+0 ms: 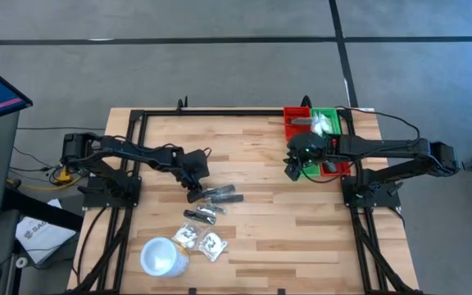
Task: Pick & Place Travel size toiletries
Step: Put the black hair comb into the top red bin
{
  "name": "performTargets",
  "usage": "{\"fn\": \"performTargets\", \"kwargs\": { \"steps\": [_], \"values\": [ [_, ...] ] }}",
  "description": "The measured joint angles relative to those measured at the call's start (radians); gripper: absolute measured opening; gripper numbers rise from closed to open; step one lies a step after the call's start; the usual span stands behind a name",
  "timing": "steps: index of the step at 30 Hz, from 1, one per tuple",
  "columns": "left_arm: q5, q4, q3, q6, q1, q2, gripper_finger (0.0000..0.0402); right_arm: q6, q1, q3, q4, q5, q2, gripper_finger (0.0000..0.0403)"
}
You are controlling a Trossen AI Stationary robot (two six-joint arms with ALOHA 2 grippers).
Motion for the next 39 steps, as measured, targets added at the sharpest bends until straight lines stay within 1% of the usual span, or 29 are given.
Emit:
{"fn": "performTargets", "kwargs": {
  "steps": [11, 15, 22, 29, 34, 36, 39],
  "values": [
    [0.039, 0.114, -0.021, 0.024, 0.016, -0.001, 0.0187, 0.0, 0.0, 0.0, 0.012, 0.0, 0.0, 0.0128],
    [0.089, 0.148, -0.021, 0.026, 0.034, -0.001, 0.0187, 0.0, 0.0, 0.0, 0.012, 0.0, 0.0, 0.0128],
    [0.092, 0.153, -0.021, 0.025, 0.041, 0.009, 0.0186, 0.0, 0.0, 0.0, 0.012, 0.0, 0.0, 0.0128],
    [0.106, 0.163, -0.016, 0.024, 0.043, 0.091, 0.0186, 0.0, 0.0, 0.0, 0.011, 0.0, 0.0, 0.0128],
    [0.113, 0.172, -0.02, 0.025, 0.041, 0.073, 0.0185, -0.003, 0.0, 0.0, 0.012, 0.0, 0.0, 0.0128],
    [0.111, 0.176, -0.022, 0.025, 0.041, 0.065, 0.0178, -0.003, 0.0, 0.0, 0.012, 0.0, 0.0, 0.0128],
    [0.112, 0.185, -0.022, 0.029, 0.041, 0.057, 0.0144, -0.003, 0.0, 0.0, 0.012, 0.0, 0.002, 0.0128]
  ]
}}
